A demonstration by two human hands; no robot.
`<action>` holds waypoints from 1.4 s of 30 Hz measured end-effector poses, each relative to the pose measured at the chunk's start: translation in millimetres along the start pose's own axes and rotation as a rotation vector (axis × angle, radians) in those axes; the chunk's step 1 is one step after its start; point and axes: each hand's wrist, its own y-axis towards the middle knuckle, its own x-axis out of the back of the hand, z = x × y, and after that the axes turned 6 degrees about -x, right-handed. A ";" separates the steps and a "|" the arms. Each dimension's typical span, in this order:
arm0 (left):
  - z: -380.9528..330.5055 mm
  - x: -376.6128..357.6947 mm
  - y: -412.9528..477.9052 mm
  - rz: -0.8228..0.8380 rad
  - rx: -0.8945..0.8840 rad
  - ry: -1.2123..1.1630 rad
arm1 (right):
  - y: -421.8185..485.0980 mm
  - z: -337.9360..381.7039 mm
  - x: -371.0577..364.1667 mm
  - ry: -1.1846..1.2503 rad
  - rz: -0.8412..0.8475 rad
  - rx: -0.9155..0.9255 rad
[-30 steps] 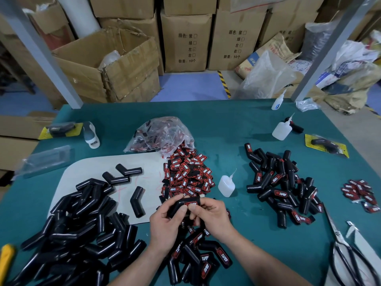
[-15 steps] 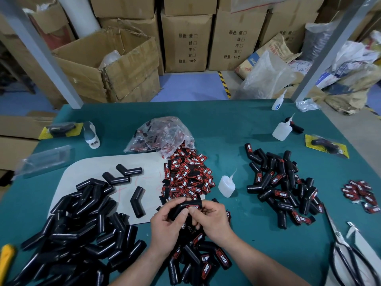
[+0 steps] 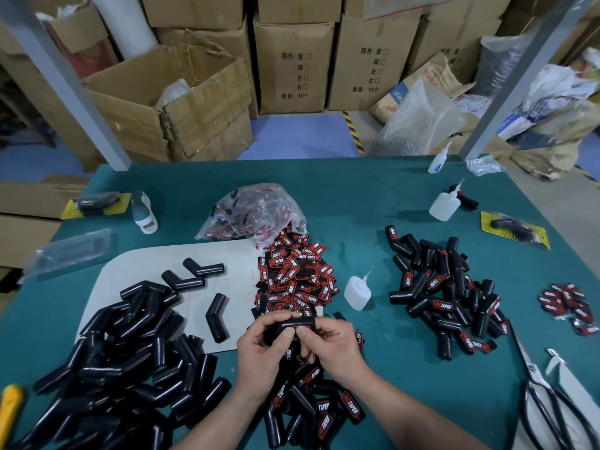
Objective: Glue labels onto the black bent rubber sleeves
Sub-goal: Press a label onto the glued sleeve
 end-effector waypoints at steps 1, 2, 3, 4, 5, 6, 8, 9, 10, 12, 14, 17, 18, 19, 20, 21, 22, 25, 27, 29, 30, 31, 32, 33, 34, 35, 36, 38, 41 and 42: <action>1.7 0.4 0.0 -0.004 0.001 0.009 | 0.0 0.1 0.0 -0.002 0.000 0.001; 3.8 0.8 0.1 -0.011 0.003 0.018 | 0.1 0.3 0.2 -0.003 0.003 0.002; 5.7 0.9 0.1 -0.017 0.007 0.026 | 0.2 0.6 0.3 -0.002 0.007 0.003; 7.3 0.7 0.1 -0.022 0.009 0.030 | 0.3 0.8 0.3 0.000 0.011 0.005; 8.4 0.5 0.1 -0.026 0.008 0.036 | 0.2 0.8 0.4 0.002 0.015 0.008; 9.1 0.4 0.2 -0.031 0.007 0.043 | 0.3 0.7 0.7 0.004 0.018 0.011; 10.2 0.5 0.3 -0.037 0.009 0.050 | 0.5 0.3 1.7 0.001 0.018 0.012; 10.5 0.7 0.2 -0.037 0.009 0.050 | 0.4 -0.3 2.1 -0.007 0.014 0.012; 10.6 0.8 0.2 -0.036 0.007 0.053 | 0.4 -0.8 2.4 -0.021 0.005 0.011; 11.0 0.9 0.2 -0.036 -0.006 0.059 | -0.2 -1.7 1.9 -0.054 -0.021 0.010; 10.2 0.4 -0.1 -0.042 -0.020 0.061 | -0.7 -0.7 1.4 -0.048 -0.027 0.016; 7.4 -0.5 0.6 -0.042 -0.023 0.057 | -0.2 1.1 2.0 -0.022 -0.008 -0.005; 6.3 -1.0 0.6 -0.040 -0.025 0.054 | 0.0 2.0 2.5 -0.011 -0.006 -0.018; 4.7 -1.3 0.5 -0.040 -0.024 0.047 | 0.0 2.9 2.9 -0.003 -0.004 -0.028; 3.4 -1.6 0.5 -0.041 -0.020 0.041 | 0.1 3.7 3.1 0.001 0.000 -0.034; 2.9 -1.7 0.4 -0.043 -0.015 0.036 | 0.1 4.3 3.1 0.000 0.005 -0.038; 2.8 -1.2 0.2 -0.045 -0.012 0.035 | 0.2 4.7 3.3 -0.003 0.009 -0.044; 6.3 0.0 0.6 -0.045 -0.009 0.042 | 0.4 4.7 3.6 -0.009 0.011 -0.058; 10.9 0.7 0.7 -0.042 -0.004 0.061 | 0.6 4.5 3.6 -0.017 0.011 -0.071; 13.2 0.8 1.1 -0.034 -0.001 0.074 | 1.0 4.2 3.9 -0.021 0.015 -0.077; 13.2 0.8 1.4 -0.030 -0.004 0.075 | 1.1 4.0 4.1 -0.021 0.019 -0.077; 12.9 0.8 1.6 -0.026 -0.006 0.073 | 1.2 3.6 4.3 -0.020 0.022 -0.077; 12.5 0.8 1.7 -0.020 -0.009 0.068 | 1.2 2.8 4.6 -0.020 0.024 -0.076; 11.8 0.6 1.7 -0.016 -0.009 0.062 | 1.3 2.0 4.7 -0.019 0.023 -0.076; 10.7 0.6 1.6 -0.014 -0.009 0.054 | 1.5 1.5 4.9 -0.018 0.022 -0.080; 9.4 0.9 0.8 -0.009 -0.007 0.049 | 2.1 1.6 4.8 -0.012 0.018 -0.091; 8.0 0.8 0.0 0.005 -0.006 0.044 | 3.2 2.5 4.9 0.002 0.010 -0.108; 6.5 0.8 -1.9 0.070 -0.003 0.006 | 5.7 5.0 5.4 0.061 -0.010 -0.155; 7.1 1.5 -5.4 0.197 -0.012 -0.012 | 7.9 7.9 6.3 0.143 -0.036 -0.191; 7.1 0.8 -5.5 0.212 -0.034 0.043 | 8.0 8.7 6.8 0.165 -0.035 -0.196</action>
